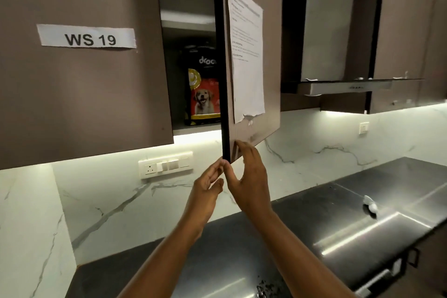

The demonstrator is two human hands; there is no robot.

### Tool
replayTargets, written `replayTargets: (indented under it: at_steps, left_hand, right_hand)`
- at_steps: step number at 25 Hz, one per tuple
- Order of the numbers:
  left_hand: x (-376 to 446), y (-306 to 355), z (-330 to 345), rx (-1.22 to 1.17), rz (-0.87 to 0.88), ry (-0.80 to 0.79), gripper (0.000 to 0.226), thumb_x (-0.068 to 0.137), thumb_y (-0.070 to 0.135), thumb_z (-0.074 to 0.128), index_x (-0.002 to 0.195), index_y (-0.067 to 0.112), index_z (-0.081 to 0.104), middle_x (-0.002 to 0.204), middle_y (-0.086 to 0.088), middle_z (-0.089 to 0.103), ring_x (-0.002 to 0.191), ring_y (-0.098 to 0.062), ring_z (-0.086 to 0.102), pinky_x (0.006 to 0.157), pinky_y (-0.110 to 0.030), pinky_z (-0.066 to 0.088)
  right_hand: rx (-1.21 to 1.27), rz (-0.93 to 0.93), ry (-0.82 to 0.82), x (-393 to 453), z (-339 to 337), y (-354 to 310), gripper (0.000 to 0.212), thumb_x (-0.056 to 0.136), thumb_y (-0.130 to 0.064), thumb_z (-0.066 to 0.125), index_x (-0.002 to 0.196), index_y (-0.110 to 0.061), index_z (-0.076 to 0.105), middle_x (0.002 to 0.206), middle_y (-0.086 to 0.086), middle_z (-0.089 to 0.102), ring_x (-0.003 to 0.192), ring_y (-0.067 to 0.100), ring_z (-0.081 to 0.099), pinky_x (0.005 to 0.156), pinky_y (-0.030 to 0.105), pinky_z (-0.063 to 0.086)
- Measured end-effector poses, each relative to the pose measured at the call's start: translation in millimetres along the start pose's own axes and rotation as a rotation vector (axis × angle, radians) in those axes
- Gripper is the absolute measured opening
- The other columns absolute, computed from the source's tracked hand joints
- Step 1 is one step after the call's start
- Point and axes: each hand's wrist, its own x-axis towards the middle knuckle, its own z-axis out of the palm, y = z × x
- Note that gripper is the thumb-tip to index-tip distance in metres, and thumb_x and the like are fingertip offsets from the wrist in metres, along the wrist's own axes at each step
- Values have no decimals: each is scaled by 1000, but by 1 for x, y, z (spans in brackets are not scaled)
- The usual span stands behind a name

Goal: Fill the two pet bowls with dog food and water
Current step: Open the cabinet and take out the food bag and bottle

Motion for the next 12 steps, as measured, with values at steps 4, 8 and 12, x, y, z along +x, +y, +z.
replayTargets:
  at_steps: [4, 8, 12]
  left_hand:
    - [-14, 16, 28, 97, 38, -131, 56, 100, 7, 48, 150, 27, 32, 156, 5, 35, 144, -16, 35, 110, -26, 35]
    - [-28, 32, 73, 168, 85, -236, 59, 100, 5, 45, 150, 32, 29, 160, 5, 30, 147, -17, 31, 116, -34, 34]
    - [-37, 55, 125, 252, 66, -242, 56, 102, 14, 42, 151, 36, 25, 165, 2, 11, 151, -22, 20, 121, -42, 25]
  right_hand:
    - [105, 110, 82, -13, -37, -9, 52, 95, -26, 67, 143, -17, 50, 145, 4, 56, 133, 21, 55, 111, 38, 47]
    - [111, 188, 127, -18, -88, -5, 47, 99, -8, 58, 145, -13, 50, 144, 7, 58, 134, 23, 54, 109, 28, 40]
    - [83, 222, 151, -15, -141, 16, 43, 99, 0, 54, 141, -9, 55, 140, 10, 62, 131, 26, 58, 109, 32, 45]
